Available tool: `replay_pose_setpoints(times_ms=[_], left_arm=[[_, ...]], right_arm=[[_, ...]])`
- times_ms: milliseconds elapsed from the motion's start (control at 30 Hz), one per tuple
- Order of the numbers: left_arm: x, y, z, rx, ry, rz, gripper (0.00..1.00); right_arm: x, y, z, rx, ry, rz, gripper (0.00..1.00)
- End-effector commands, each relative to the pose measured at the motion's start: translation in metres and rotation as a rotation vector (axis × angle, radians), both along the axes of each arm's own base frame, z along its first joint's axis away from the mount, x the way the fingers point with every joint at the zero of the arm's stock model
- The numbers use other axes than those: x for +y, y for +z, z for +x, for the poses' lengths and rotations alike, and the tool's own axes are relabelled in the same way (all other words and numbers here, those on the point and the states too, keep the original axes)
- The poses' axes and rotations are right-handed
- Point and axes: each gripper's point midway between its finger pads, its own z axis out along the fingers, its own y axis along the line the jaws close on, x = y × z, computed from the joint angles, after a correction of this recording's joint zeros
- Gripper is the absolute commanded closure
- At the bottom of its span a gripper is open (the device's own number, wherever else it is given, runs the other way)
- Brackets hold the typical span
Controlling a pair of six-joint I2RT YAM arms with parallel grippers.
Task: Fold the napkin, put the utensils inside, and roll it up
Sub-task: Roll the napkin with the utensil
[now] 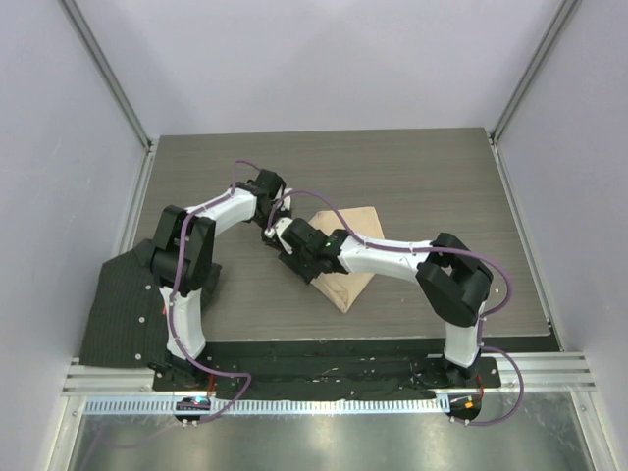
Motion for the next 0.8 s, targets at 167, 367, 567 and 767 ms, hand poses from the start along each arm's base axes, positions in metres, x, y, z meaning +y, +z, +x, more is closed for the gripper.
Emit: replay_pose_setpoints(times_ms=[167,367,567,767], left_arm=[[0.004,-0.011,-0.004,0.029,-0.018,0.024,1.00],[0.003,-0.003,-0.001,0.001,0.005,0.013,1.00],[0.009,0.018,0.014,-0.099,0.081,0.013,0.63],[0.030,0.029,0.016,-0.164,0.158,0.042,0.33]], right_arm=[[0.006,-0.018,0.017,-0.060,-0.001,-0.037,0.54],[0.004,-0.031,0.007,0.027,0.028,-0.007,0.76],[0.000,-0.049,-0.026,0.170,0.097,0.056,0.87],[-0.001,-0.053,-0.055,0.281,0.120,0.161,0.89]])
